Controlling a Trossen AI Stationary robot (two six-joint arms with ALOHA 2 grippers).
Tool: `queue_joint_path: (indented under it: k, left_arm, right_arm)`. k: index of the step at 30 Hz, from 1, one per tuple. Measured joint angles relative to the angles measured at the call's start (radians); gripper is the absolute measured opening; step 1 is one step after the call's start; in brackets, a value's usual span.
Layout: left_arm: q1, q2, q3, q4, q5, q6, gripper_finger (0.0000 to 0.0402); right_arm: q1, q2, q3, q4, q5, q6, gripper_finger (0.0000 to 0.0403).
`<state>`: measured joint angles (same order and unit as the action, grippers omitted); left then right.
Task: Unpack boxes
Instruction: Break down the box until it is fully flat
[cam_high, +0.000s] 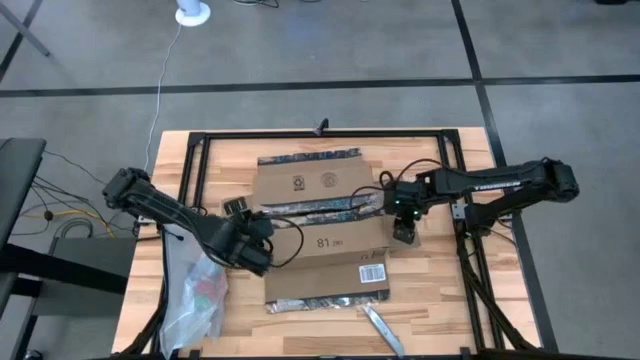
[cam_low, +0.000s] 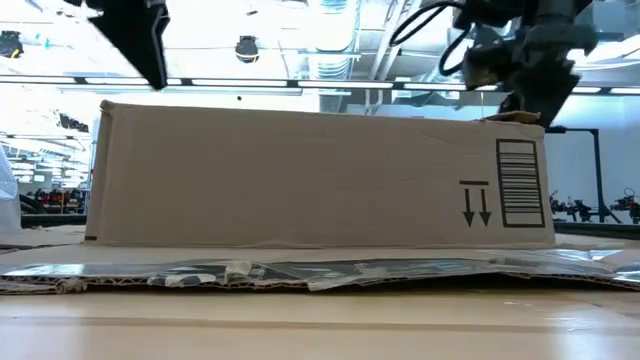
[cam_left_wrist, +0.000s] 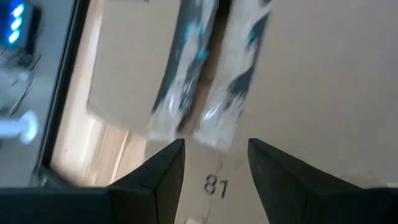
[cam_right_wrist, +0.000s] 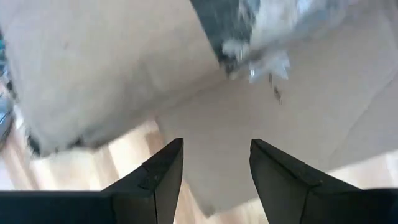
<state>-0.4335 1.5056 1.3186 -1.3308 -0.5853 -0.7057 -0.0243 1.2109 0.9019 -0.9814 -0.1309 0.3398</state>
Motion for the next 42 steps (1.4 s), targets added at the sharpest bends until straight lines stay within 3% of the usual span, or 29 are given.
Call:
queue_joint_path:
  k: [4, 9, 15, 24, 28, 31, 37, 42]
  left_arm:
    - [0.040, -0.029, 0.000, 0.089, 0.000, 0.095, 0.0164]
    - [0.079, -0.034, 0.000, 0.201, 0.001, 0.232, 0.0164]
    - [0.087, -0.034, 0.000, 0.293, 0.003, 0.393, 0.0164]
    - [0.051, -0.034, 0.046, 0.296, 0.016, 0.432, 0.0164]
    - [0.027, -0.034, 0.048, 0.290, 0.049, 0.424, 0.0164]
    - [0.017, -0.034, 0.048, 0.271, 0.091, 0.421, 0.0164]
    - [0.014, -0.034, 0.048, 0.258, 0.093, 0.398, 0.0164]
    - [0.013, -0.034, 0.048, 0.231, 0.115, 0.361, 0.0164]
  right_arm:
    - [0.080, -0.057, 0.015, 0.009, -0.104, 0.142, 0.0168]
    - [0.273, -0.091, 0.016, 0.218, -0.128, 0.359, 0.0168]
    - [0.524, -0.023, 0.016, 0.533, 0.023, 0.555, 0.0168]
    - [0.751, 0.209, 0.019, 0.641, 0.081, 0.760, 0.0168]
    - [0.812, 0.327, 0.112, 0.629, 0.131, 0.848, 0.0168]
    - [0.851, 0.415, 0.224, 0.520, 0.166, 0.961, 0.0165]
    - [0.882, 0.586, 0.455, 0.295, 0.184, 0.970, 0.0150]
    - [0.870, 0.687, 0.546, 0.186, 0.185, 0.968, 0.0138]
